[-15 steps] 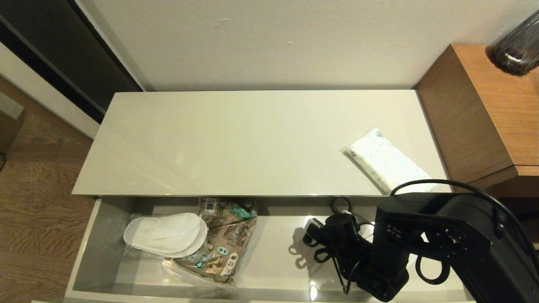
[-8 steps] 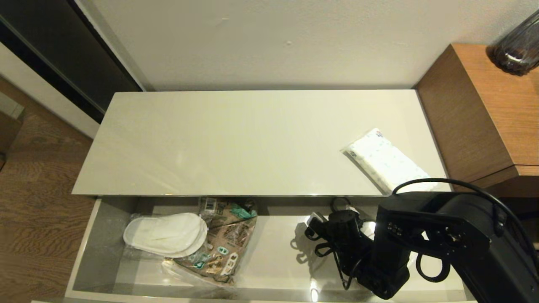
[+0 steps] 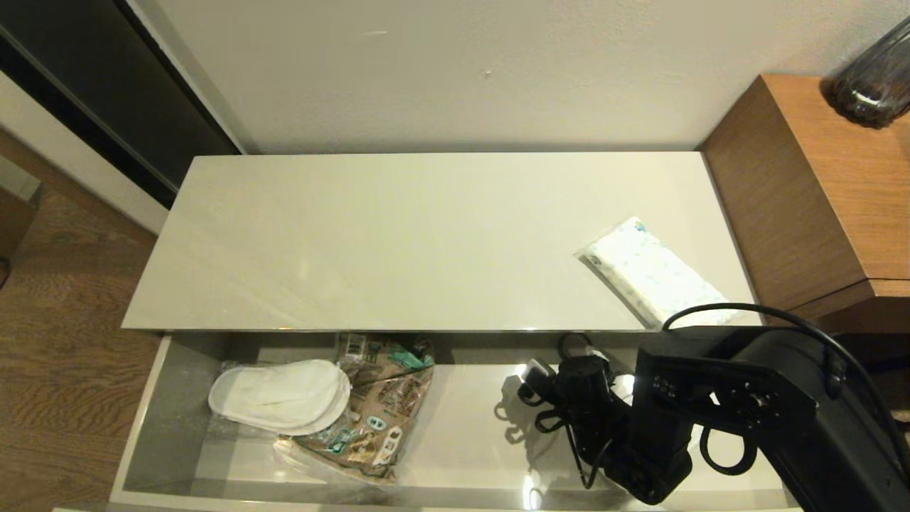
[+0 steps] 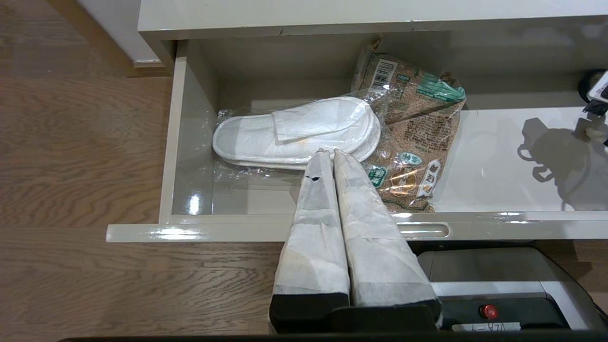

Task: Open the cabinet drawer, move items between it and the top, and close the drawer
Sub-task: Close the drawer

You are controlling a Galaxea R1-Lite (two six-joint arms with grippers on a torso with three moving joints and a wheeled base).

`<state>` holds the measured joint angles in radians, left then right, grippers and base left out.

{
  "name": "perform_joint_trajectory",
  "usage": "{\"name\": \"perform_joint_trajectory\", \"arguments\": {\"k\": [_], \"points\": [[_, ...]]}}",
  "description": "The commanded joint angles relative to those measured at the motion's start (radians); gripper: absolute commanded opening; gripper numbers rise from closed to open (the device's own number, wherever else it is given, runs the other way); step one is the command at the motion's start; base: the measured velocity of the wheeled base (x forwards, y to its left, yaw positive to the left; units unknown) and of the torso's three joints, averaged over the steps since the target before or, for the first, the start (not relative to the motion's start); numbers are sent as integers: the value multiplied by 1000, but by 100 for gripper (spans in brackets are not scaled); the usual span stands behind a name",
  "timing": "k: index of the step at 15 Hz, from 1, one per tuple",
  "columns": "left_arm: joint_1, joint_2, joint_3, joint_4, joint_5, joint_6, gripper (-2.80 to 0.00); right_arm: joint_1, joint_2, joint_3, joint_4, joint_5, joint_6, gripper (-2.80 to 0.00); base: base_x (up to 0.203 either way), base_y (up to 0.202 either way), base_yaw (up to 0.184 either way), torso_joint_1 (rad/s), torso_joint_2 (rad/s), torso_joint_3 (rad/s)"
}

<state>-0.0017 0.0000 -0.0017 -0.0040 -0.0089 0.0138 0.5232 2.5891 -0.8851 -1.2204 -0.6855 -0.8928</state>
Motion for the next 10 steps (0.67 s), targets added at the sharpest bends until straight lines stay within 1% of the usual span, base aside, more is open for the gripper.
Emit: {"name": "perform_joint_trajectory", "arguments": {"k": [1,4,5,9,10], "points": [[0,0,0,-1,1,0,-280,-2,-7,1,22,3,-7,-280,0,0,0,0,0,0],[0,0,0,-1,0,0,-280,-10,-51,13,117,55,-2,-280,0,0,0,0,0,0],[0,0,0,-1,0,0,-280,-15,-56,-2,150,68,-2,-280,0,0,0,0,0,0],[0,0,0,-1,0,0,-280,-17,-47,-46,161,75,-2,-280,0,0,0,0,0,0],[0,0,0,-1,1,0,-280,-17,-55,-33,162,75,-2,-280,0,0,0,0,0,0]]}}
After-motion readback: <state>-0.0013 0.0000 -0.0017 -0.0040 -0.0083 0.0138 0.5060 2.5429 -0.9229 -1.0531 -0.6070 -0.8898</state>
